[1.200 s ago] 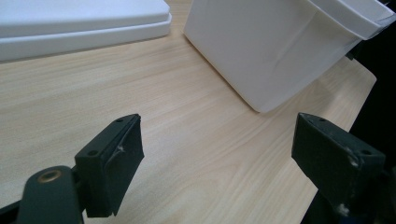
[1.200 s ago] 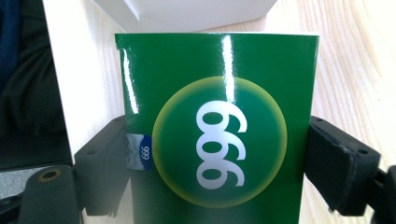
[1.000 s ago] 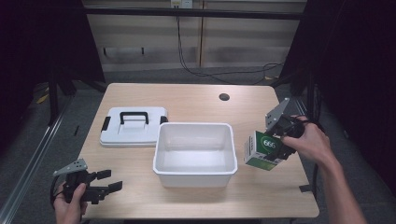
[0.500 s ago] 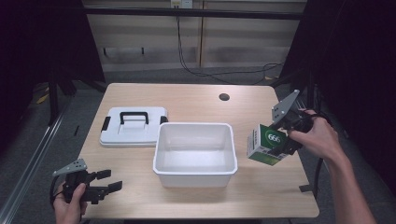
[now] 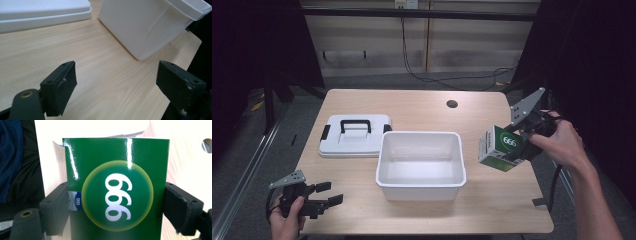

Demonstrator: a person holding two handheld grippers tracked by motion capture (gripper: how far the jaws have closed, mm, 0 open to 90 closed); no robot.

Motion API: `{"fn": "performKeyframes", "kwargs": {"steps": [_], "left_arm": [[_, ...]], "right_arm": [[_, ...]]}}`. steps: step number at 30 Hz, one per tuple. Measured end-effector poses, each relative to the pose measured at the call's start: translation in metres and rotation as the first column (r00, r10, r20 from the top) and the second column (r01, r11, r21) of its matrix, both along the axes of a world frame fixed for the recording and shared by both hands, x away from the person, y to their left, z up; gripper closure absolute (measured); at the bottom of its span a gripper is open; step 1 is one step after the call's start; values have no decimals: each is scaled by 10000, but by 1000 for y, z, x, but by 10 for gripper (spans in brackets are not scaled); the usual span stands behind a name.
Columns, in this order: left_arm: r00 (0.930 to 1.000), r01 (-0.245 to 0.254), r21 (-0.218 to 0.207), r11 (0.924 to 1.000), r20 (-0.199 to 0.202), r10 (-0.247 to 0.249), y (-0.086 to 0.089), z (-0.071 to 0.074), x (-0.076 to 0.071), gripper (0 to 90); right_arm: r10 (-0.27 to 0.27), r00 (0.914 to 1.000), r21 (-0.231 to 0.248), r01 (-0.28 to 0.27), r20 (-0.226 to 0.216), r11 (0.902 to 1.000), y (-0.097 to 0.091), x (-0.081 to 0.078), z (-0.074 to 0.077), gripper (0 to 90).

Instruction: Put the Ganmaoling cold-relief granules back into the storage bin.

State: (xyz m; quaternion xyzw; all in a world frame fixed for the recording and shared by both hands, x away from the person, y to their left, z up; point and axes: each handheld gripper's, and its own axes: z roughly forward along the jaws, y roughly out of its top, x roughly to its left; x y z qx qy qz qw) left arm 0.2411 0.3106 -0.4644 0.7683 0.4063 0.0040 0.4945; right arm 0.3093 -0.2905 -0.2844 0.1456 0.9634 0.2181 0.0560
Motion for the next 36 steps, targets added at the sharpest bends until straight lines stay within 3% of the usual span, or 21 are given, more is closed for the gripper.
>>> {"fn": "performKeyframes", "kwargs": {"steps": [20, 36], "left_arm": [[10000, 3, 7, 10000, 1, -3, 0, 0, 0, 166], [10000, 7, -4, 10000, -2, -7, 0, 0, 0, 166]], "right_arm": [[308, 9993, 383, -316, 223, 9988, 27, 7, 27, 162], [515, 9983, 471, -528, 279, 9975, 56, 17, 29, 162]]}}
